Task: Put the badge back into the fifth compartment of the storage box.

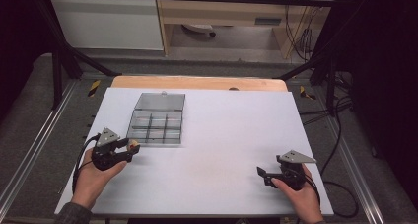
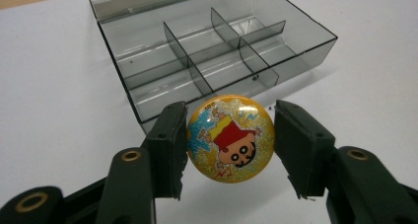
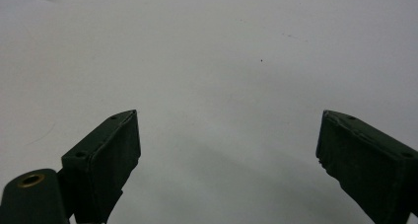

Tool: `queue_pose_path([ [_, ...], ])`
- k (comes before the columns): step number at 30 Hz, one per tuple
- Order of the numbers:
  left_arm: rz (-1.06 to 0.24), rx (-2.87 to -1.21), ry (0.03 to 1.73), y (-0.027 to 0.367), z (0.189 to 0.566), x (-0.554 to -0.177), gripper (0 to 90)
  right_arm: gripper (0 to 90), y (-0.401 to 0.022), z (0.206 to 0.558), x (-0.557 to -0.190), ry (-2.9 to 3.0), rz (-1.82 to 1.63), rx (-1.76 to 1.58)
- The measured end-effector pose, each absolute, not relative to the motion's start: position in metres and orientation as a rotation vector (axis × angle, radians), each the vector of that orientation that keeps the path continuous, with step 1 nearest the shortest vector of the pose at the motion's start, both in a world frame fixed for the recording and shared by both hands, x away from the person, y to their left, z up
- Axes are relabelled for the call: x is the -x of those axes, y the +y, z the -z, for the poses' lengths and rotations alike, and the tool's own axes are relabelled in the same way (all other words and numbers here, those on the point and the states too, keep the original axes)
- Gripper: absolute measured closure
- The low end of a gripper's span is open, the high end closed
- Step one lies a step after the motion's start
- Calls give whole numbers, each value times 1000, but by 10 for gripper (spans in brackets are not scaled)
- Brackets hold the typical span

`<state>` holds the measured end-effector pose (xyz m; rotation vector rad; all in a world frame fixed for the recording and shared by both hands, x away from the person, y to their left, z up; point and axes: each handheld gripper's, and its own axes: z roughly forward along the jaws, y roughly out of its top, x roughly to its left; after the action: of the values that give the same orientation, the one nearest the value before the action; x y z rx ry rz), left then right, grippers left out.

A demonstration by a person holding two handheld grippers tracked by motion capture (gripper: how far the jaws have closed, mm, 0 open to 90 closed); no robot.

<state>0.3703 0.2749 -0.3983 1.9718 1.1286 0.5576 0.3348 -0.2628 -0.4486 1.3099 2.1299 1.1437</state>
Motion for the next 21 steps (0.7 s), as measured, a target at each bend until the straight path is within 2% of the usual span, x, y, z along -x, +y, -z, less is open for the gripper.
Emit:
queue_pose_path([
  [21, -567, -1961, 1124, 259, 373, -403, 478, 90, -264, 447, -335, 2116, -1162, -1304],
])
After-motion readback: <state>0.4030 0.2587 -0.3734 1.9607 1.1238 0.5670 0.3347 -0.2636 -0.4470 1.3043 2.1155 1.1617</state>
